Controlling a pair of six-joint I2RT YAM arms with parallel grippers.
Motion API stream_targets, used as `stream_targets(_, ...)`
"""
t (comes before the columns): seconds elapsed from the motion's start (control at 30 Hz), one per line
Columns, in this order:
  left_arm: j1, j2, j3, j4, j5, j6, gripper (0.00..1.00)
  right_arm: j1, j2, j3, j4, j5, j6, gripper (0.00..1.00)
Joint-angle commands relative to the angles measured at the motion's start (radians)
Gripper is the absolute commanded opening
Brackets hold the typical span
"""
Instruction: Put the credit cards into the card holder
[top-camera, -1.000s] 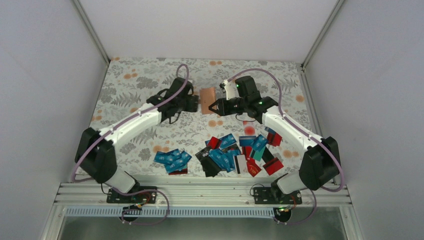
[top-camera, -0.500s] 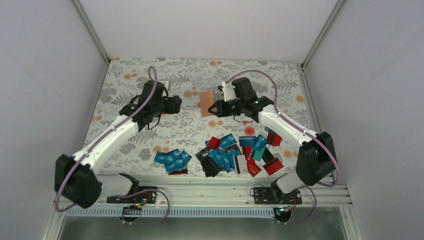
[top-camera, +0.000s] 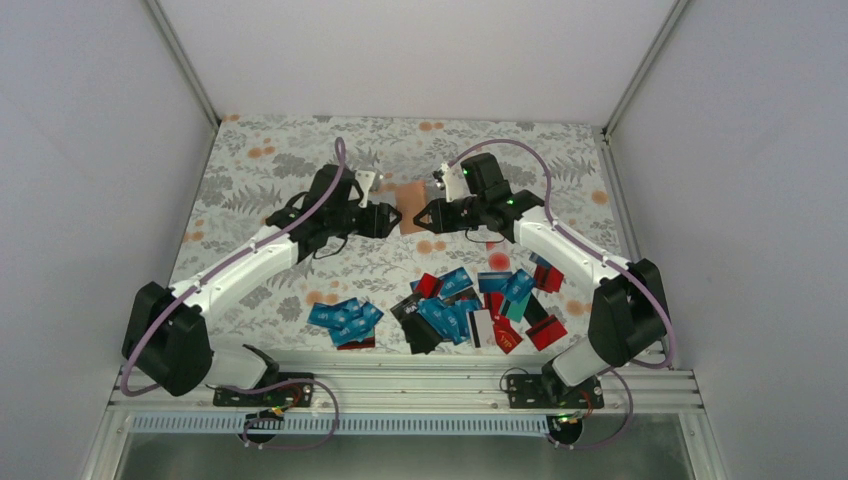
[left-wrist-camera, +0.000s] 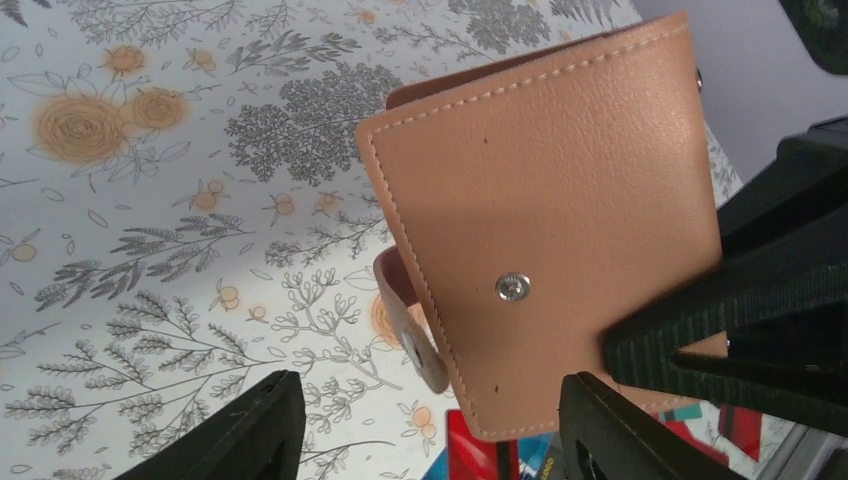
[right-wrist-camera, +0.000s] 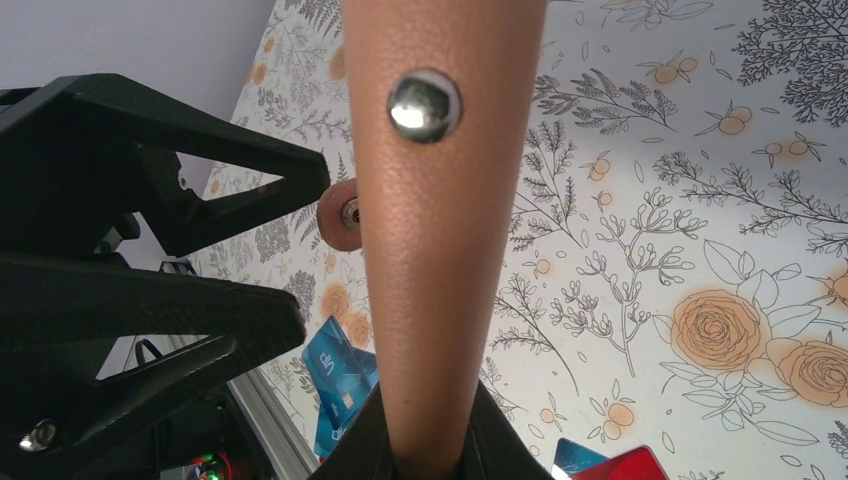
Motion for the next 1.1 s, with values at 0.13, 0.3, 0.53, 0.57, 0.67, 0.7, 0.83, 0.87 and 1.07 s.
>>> stream_targets(0.13, -0.014, 0.051, 0.043, 0.068, -0.064, -0.020, 0.49, 0.008, -0.034, 0.023, 0.016, -0.028, 0.002, 0.04)
stream_targets(0.3, -0.014, 0.087, 0.051, 0.084, -0.074, -0.027, 0.28, 0.009, -0.040, 0.020, 0.021, -0.036, 0.002, 0.04)
stream_targets(0.53, -0.017, 0.047, 0.011, 0.102, -0.065, -0.052, 0.02, 0.010, -0.025, 0.010, 0.037, -0.027, 0.010, 0.04)
stream_targets(0.57, -0.017, 0.036, 0.000, 0.102, -0.067, -0.058, 0.02, 0.008, -0.016, 0.005, 0.040, -0.025, 0.012, 0.04)
stream_targets(0.67, -0.017, 0.018, -0.027, 0.096, -0.066, -0.077, 0.02, 0.009, 0.037, 0.002, 0.037, -0.022, 0.016, 0.15)
stream_targets(0.7, -0.017, 0.013, -0.039, 0.095, -0.066, -0.082, 0.02, 0.008, 0.056, 0.000, 0.035, -0.017, 0.017, 0.19)
stream_targets(0.83, -0.017, 0.007, -0.087, 0.101, -0.069, -0.098, 0.02, 0.009, 0.136, -0.021, 0.054, -0.008, 0.024, 0.31)
stream_targets(0.87, -0.017, 0.007, -0.096, 0.108, -0.068, -0.101, 0.02, 0.009, 0.158, -0.027, 0.061, -0.011, 0.027, 0.33)
stream_targets(1.07, -0.017, 0.033, -0.159, 0.142, -0.065, -0.108, 0.02, 0.010, 0.257, -0.057, 0.101, -0.021, 0.035, 0.43)
